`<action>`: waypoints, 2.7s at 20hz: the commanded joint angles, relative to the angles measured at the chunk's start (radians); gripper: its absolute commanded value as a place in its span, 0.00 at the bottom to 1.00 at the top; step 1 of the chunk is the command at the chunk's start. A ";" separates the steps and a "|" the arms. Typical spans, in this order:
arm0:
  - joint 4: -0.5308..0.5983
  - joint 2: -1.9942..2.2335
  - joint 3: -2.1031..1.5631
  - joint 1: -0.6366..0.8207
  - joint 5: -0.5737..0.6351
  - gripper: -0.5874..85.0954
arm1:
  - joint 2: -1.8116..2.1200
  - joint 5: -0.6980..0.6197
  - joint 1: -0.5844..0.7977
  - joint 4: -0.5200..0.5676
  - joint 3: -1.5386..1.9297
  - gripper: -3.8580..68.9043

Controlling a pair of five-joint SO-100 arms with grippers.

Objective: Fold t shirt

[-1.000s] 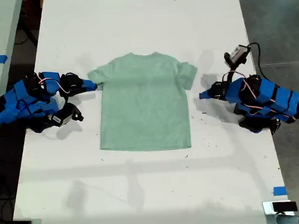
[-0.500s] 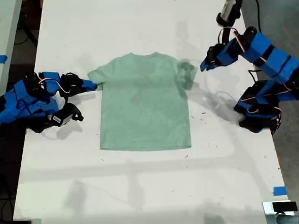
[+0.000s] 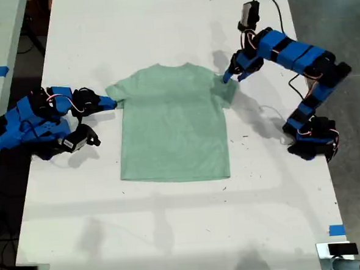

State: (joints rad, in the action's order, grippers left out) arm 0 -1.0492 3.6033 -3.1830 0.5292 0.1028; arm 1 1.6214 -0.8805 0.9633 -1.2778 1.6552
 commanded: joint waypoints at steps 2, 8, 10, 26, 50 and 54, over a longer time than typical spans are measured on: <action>-0.003 0.005 -0.009 -0.011 -0.015 0.01 | -0.080 0.014 0.005 0.080 -0.012 0.32; -0.003 0.005 -0.009 -0.012 -0.017 0.01 | -0.130 0.046 0.032 0.123 0.038 0.32; -0.003 0.005 -0.009 -0.012 -0.017 0.01 | -0.132 0.052 0.035 0.129 0.044 0.07; -0.003 0.005 -0.009 -0.009 -0.014 0.01 | 0.043 0.023 -0.310 -0.017 -0.400 0.07; -0.003 0.005 -0.008 -0.008 -0.011 0.01 | 0.282 0.144 -0.440 -0.282 -0.397 0.24; -0.003 0.005 -0.008 -0.003 -0.012 0.01 | 0.792 0.221 -0.449 -0.253 0.078 0.07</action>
State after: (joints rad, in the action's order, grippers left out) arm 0 -1.0492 3.6033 -3.1830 0.5292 0.1028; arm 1 2.1353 -0.6964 0.5231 -1.5616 1.5386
